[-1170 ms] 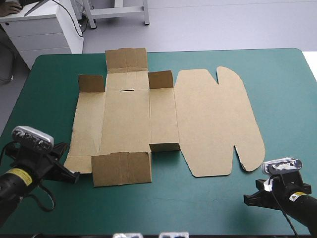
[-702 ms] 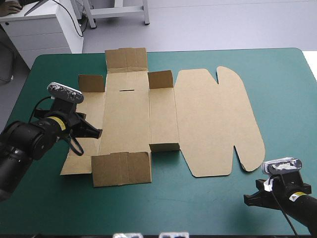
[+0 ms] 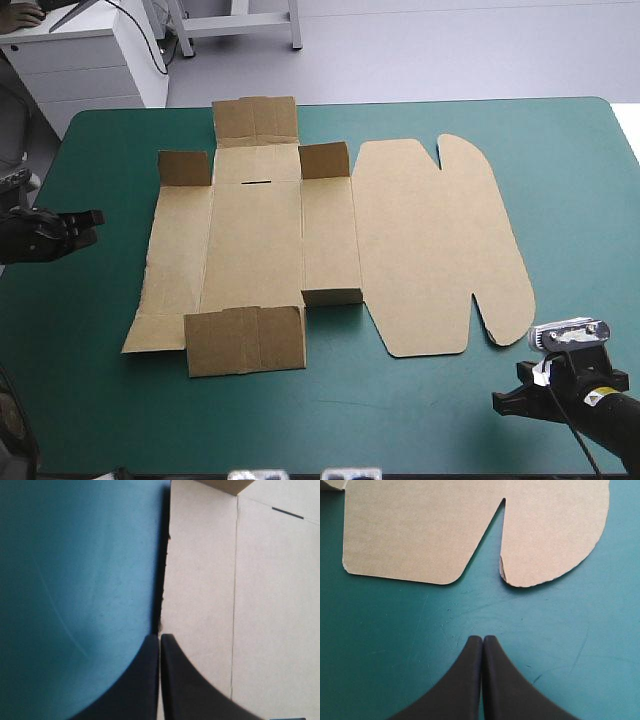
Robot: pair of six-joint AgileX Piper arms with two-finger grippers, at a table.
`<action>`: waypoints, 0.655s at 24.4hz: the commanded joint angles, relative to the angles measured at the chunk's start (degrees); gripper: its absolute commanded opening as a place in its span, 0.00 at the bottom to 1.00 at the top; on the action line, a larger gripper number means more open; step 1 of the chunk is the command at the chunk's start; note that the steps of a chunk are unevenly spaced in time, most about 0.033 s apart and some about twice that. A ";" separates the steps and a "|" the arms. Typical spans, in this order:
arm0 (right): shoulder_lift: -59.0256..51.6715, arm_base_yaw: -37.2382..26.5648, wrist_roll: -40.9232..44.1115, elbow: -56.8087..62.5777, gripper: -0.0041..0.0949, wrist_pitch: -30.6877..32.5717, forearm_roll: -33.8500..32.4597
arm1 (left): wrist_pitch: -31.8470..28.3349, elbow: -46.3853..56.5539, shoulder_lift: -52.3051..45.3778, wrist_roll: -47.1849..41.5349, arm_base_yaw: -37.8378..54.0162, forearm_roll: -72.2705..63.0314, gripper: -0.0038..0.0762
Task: Fold the box
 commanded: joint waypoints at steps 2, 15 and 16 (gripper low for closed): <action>0.54 0.17 0.01 -1.30 0.02 -2.74 0.91 | 9.18 -2.06 4.36 4.98 7.01 -9.19 0.04; 0.54 0.17 0.01 -1.30 0.02 -3.22 0.91 | 14.27 -2.06 12.63 5.74 8.18 -11.99 0.12; 0.54 0.17 0.01 -1.30 0.02 -3.22 0.91 | 14.55 -2.06 12.63 5.74 8.18 -11.99 0.17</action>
